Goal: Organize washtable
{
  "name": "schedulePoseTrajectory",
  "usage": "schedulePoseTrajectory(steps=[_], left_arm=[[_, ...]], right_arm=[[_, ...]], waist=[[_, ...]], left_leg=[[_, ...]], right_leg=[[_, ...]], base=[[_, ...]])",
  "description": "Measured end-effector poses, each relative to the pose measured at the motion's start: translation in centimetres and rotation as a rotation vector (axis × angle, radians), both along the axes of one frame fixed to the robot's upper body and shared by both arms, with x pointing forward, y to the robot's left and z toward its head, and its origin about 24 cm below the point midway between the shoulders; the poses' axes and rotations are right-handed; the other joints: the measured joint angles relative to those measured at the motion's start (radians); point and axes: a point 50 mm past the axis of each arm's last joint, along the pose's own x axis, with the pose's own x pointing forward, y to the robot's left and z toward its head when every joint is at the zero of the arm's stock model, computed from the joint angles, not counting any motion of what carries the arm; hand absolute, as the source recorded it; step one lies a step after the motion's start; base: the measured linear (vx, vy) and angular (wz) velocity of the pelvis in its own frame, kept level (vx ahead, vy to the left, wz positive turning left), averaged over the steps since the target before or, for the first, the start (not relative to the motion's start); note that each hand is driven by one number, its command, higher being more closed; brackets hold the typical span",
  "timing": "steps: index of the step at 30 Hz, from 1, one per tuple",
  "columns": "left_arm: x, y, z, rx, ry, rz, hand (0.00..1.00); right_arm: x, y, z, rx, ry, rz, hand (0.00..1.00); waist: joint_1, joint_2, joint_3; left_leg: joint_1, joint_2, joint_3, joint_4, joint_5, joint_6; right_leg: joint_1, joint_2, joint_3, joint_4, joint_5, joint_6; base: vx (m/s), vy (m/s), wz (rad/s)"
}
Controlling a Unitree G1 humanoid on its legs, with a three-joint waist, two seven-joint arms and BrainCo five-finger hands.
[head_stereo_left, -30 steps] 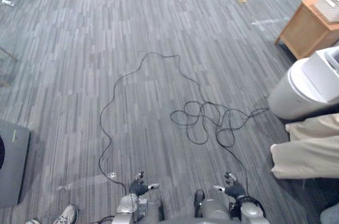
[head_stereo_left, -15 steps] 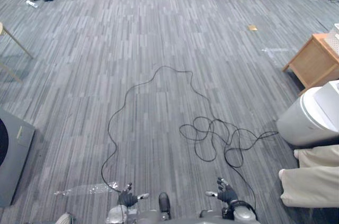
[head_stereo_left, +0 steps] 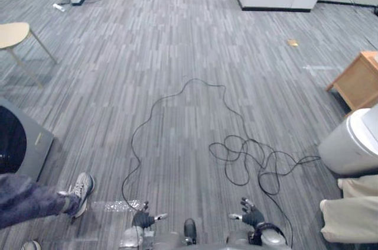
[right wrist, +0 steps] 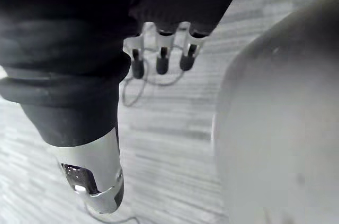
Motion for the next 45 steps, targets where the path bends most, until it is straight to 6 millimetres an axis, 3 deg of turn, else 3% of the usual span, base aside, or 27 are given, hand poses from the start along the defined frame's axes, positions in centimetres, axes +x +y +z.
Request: schedulePoseTrajectory(steps=[1, 2, 3, 4, 5, 7, 10, 11, 13, 14, 18, 19, 20, 21, 22, 23, 24, 26, 28, 29, 32, 35, 38, 40, 41, 44, 45], left_arm=[[0.1, 0.3, 0.1, 0.008, -0.001, 0.000, 0.00], [0.1, 0.2, 0.0, 0.007, 0.003, -0.005, 0.00], [-0.1, 0.9, 0.0, 0.023, 0.010, -0.005, 0.00], [0.4, 1.5, 0.3, 0.041, -0.003, -0.023, 0.00], [0.5, 1.4, 0.2, 0.044, 0.007, -0.031, 0.00], [0.3, 1.2, 0.1, 0.036, 0.010, -0.021, 0.00], [-0.1, 0.4, -0.1, -0.004, 0.009, 0.054, 0.00], [0.1, 0.3, 0.1, -0.016, -0.007, 0.082, 0.00], [0.2, -0.3, 0.3, -0.039, -0.034, 0.121, 0.00], [0.5, -0.5, 0.5, -0.047, -0.055, 0.129, 0.00], [1.4, -0.3, 1.3, -0.044, -0.114, 0.130, 0.00], [1.6, -0.6, 1.4, -0.049, -0.133, 0.123, 0.00], [1.6, -0.6, 1.4, -0.051, -0.136, 0.125, 0.00], [1.6, -0.8, 1.5, -0.060, -0.151, 0.129, 0.00], [1.7, -1.1, 1.5, -0.068, -0.153, 0.121, 0.00], [2.1, -1.0, 1.6, -0.063, -0.154, 0.107, 0.00], [2.1, -1.0, 1.6, -0.061, -0.155, 0.107, 0.00], [1.9, -0.3, 1.5, -0.041, -0.145, 0.104, 0.00], [1.9, -0.2, 1.5, -0.033, -0.139, 0.081, 0.00], [1.8, -0.6, 1.4, -0.039, -0.132, 0.065, 0.00], [1.3, -1.2, 0.9, -0.055, -0.097, 0.062, 0.00], [1.3, -1.4, 0.3, -0.061, -0.049, 0.054, 0.00], [0.8, -1.3, 0.0, -0.053, -0.021, 0.049, 0.00], [-0.2, -0.5, -0.3, -0.034, 0.014, 0.054, 0.00], [-0.6, -0.3, -0.4, -0.032, 0.022, 0.064, 0.00], [-1.8, -0.4, -0.7, -0.060, 0.040, 0.166, 0.00], [-1.7, -0.8, -0.6, -0.084, 0.024, 0.230, 0.00]], right_arm=[[0.0, 0.2, 0.0, 0.009, 0.000, -0.002, 0.00], [0.1, 0.1, 0.0, 0.012, -0.005, -0.010, 0.00], [0.2, 0.5, 0.0, 0.022, -0.007, -0.009, 0.00], [0.4, 0.9, 0.2, 0.049, -0.024, -0.046, 0.00], [0.2, -0.1, 0.1, 0.030, -0.013, -0.071, 0.00], [0.0, -0.2, 0.0, 0.040, -0.006, -0.088, 0.00], [0.3, -0.1, 0.3, 0.036, -0.029, -0.083, 0.00], [0.3, 0.1, 0.4, 0.032, -0.038, -0.073, 0.00], [0.5, -0.7, 0.9, 0.000, -0.060, -0.054, 0.00], [0.4, -0.6, 0.8, 0.001, -0.058, -0.052, 0.00], [0.5, 0.7, 0.7, 0.034, -0.044, -0.053, 0.00], [0.6, 0.9, 0.6, 0.041, -0.035, -0.047, 0.00], [0.6, 1.0, 0.5, 0.043, -0.033, -0.046, 0.00], [0.6, 1.2, 0.4, 0.047, -0.023, -0.045, 0.00], [0.2, 1.2, 0.1, 0.047, -0.004, -0.045, 0.00], [0.1, 1.7, -0.2, 0.056, 0.024, -0.020, 0.00], [0.1, 2.1, -0.2, 0.061, 0.024, -0.008, 0.00], [-0.2, 2.7, -0.3, 0.077, 0.028, -0.007, 0.00], [-0.2, 2.6, -0.2, 0.074, 0.026, -0.005, 0.00], [-0.1, 2.5, -0.1, 0.068, 0.013, -0.004, 0.00], [0.5, 2.4, 0.5, 0.067, -0.043, -0.009, 0.00], [0.9, 1.4, 0.9, 0.046, -0.078, -0.023, 0.00], [0.3, -0.1, 0.5, 0.021, -0.044, -0.050, 0.00], [0.6, 0.1, 0.6, 0.026, -0.052, -0.046, 0.00], [0.6, 0.1, 0.6, 0.024, -0.052, -0.044, 0.00], [1.0, -0.2, 0.9, 0.016, -0.070, -0.039, 0.00], [1.4, -0.8, 1.2, -0.005, -0.087, -0.033, 0.00]], waist=[[0.007, -0.011, 0.000], [0.003, -0.013, -0.001], [0.002, -0.049, -0.005], [-0.017, -0.051, 0.008], [-0.001, -0.042, 0.013], [-0.004, -0.041, 0.009], [-0.015, 0.000, 0.005], [-0.011, 0.009, 0.006], [0.021, 0.055, 0.010], [0.051, 0.059, 0.014], [0.079, 0.031, 0.021], [0.083, 0.040, 0.020], [0.085, 0.041, 0.020], [0.096, 0.048, 0.015], [0.106, 0.047, 0.009], [0.104, 0.034, -0.008], [0.106, 0.026, -0.013], [0.103, -0.016, -0.022], [0.100, -0.033, -0.022], [0.096, -0.030, -0.020], [0.051, -0.011, -0.011], [0.028, -0.015, -0.002], [0.006, -0.020, 0.001], [-0.013, -0.029, 0.001], [-0.026, -0.022, -0.002], [-0.020, 0.032, -0.015], [-0.008, 0.071, -0.002]], left_leg=[[0.016, 0.002, -0.008, -0.027, -0.004, -0.009], [0.032, 0.005, -0.003, -0.050, -0.042, -0.070], [0.027, 0.001, 0.008, -0.010, -0.081, -0.109], [-0.024, 0.005, -0.035, 0.155, -0.119, -0.023], [0.000, 0.009, -0.073, 0.184, -0.189, -0.064], [0.053, -0.004, -0.089, 0.163, -0.213, -0.063], [0.050, 0.032, -0.082, 0.329, -0.241, -0.102], [-0.031, 0.049, -0.023, 0.555, -0.237, -0.111], [-0.160, 0.141, 0.070, 0.915, -0.135, -0.153], [-0.203, 0.168, 0.101, 1.002, -0.188, -0.124], [-0.336, 0.186, 0.101, 0.888, -0.229, -0.141], [-0.393, 0.179, 0.053, 0.617, -0.205, -0.171], [-0.401, 0.174, 0.039, 0.564, -0.193, -0.184], [-0.413, 0.174, -0.007, 0.376, -0.072, -0.230], [-0.412, 0.176, 0.014, 0.379, -0.001, -0.235], [-0.411, 0.139, 0.035, 0.405, -0.042, -0.149], [-0.410, 0.128, 0.043, 0.410, -0.055, -0.129], [-0.341, 0.087, 0.085, 0.434, -0.110, -0.042], [-0.248, 0.061, 0.098, 0.400, -0.136, -0.018], [-0.133, 0.043, 0.097, 0.334, -0.158, -0.018], [0.040, 0.028, 0.086, 0.192, -0.173, -0.012], [0.184, 0.040, 0.066, 0.108, -0.209, -0.034], [0.291, 0.035, 0.016, 0.028, -0.234, -0.078], [0.342, 0.030, -0.036, 0.038, -0.259, -0.122], [0.360, 0.038, -0.089, 0.092, -0.273, -0.146], [0.246, 0.094, -0.116, 0.448, -0.246, -0.194], [0.137, 0.135, -0.081, 0.710, -0.104, -0.222]], right_leg=[[-0.045, 0.029, -0.002, -0.016, 0.000, -0.001], [-0.092, 0.061, 0.000, -0.053, 0.006, -0.009], [-0.109, 0.051, 0.007, -0.090, 0.011, -0.011], [-0.122, 0.045, 0.019, -0.126, 0.019, 0.004], [-0.155, 0.058, 0.065, -0.110, 0.032, -0.007], [-0.156, 0.068, 0.073, -0.076, 0.033, -0.020], [-0.122, 0.168, 0.017, -0.066, 0.038, -0.094], [-0.082, 0.221, -0.002, -0.140, 0.094, -0.150], [0.037, 0.252, 0.015, -0.229, 0.084, -0.167], [0.099, 0.250, 0.060, -0.254, 0.066, -0.172], [0.291, 0.155, 0.112, -0.370, 0.013, -0.140], [0.334, 0.110, 0.126, -0.373, -0.019, -0.166], [0.341, 0.102, 0.137, -0.374, -0.027, -0.165], [0.369, 0.079, 0.172, -0.395, -0.055, -0.148], [0.387, 0.072, 0.193, -0.412, -0.062, -0.137], [0.384, 0.038, 0.235, -0.395, -0.035, -0.141], [0.368, 0.027, 0.254, -0.360, -0.013, -0.121], [0.308, -0.001, 0.332, -0.140, 0.054, -0.009], [0.244, 0.014, 0.368, 0.107, 0.119, 0.098], [0.146, 0.023, 0.325, 0.354, 0.123, 0.096], [-0.003, 0.031, 0.168, 0.509, 0.051, -0.010], [-0.150, 0.079, -0.036, 0.240, -0.038, -0.044], [-0.223, 0.128, -0.114, -0.186, 0.114, -0.065], [-0.239, 0.136, -0.110, -0.281, 0.181, -0.107], [-0.232, 0.139, -0.105, -0.236, 0.261, -0.202], [-0.180, 0.184, -0.130, -0.178, 0.250, -0.194], [-0.119, 0.228, -0.107, -0.205, 0.211, -0.205]], base=[[0.20, 0.051, 0.18], [0.26, 0.064, 0.17], [0.24, 0.032, 0.42], [0.38, -0.031, 0.39], [0.41, -0.046, 0.43], [0.45, -0.050, 0.29], [0.62, -0.033, 0.54], [0.52, -0.056, 0.30], [0.52, 0.009, -0.23], [0.55, 0.102, -0.69], [0.60, 0.169, -0.33], [0.42, 0.185, -0.16], [0.78, 0.418, -0.34], [0.36, 0.234, -0.35], [0.73, 0.470, -0.40], [0.50, 0.319, -0.18], [0.78, 0.488, -0.11], [0.73, 0.406, -0.12], [0.56, 0.290, -0.29], [0.35, 0.213, -0.38], [0.42, 0.211, -0.19], [0.36, 0.069, 0.12], [0.51, 0.016, 0.40], [0.63, -0.091, 0.73], [0.80, -0.153, 0.83], [0.72, -0.166, 0.35], [0.73, -0.088, -0.61]])
